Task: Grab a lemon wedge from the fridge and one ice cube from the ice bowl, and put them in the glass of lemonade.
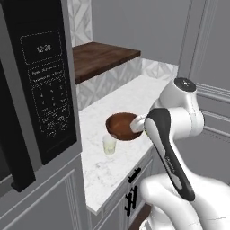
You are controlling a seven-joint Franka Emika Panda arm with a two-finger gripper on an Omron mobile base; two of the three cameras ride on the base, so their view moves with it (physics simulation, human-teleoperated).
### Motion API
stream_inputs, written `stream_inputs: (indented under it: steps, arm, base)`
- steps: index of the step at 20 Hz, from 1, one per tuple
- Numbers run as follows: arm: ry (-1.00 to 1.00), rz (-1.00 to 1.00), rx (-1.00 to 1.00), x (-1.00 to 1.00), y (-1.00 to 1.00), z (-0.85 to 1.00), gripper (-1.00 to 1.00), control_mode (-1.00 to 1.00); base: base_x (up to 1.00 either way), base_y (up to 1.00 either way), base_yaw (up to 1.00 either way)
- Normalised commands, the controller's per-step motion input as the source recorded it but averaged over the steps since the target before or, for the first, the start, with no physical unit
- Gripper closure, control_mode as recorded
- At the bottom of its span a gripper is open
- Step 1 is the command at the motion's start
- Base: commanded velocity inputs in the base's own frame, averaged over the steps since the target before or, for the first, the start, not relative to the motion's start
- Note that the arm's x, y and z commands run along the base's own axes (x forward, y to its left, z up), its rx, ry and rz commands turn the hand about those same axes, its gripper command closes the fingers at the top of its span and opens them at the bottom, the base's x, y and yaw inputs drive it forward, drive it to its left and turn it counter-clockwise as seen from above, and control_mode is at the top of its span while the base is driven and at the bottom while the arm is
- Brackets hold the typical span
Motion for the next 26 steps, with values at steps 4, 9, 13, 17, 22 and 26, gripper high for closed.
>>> stream_inputs:
  steps: [4, 9, 13, 17, 22, 26]
  arm:
    - [0.0, 0.0, 0.0, 0.52, 0.3, -0.15, 1.0, -1.0]
    - [0.0, 0.0, 0.0, 0.57, 0.47, -0.4, 1.0, -1.0]
    - [0.04, 0.0, 0.0, 0.57, 0.32, -0.32, 1.0, -1.0]
    - [0.18, 0.0, -0.02, 0.79, 0.04, -0.23, 1.0, -1.0]
    - [0.14, 0.0, 0.0, 0.22, 0.0, -0.05, 1.0, -1.0]
    - [0.08, 0.0, 0.0, 0.06, 0.12, -0.05, 1.0, -1.0]
  base:
    - [0.0, 0.0, 0.0]
    - [0.0, 0.0, 0.0]
    - [0.0, 0.0, 0.0]
    - [0.0, 0.0, 0.0]
    - [0.0, 0.0, 0.0]
    - [0.0, 0.0, 0.0]
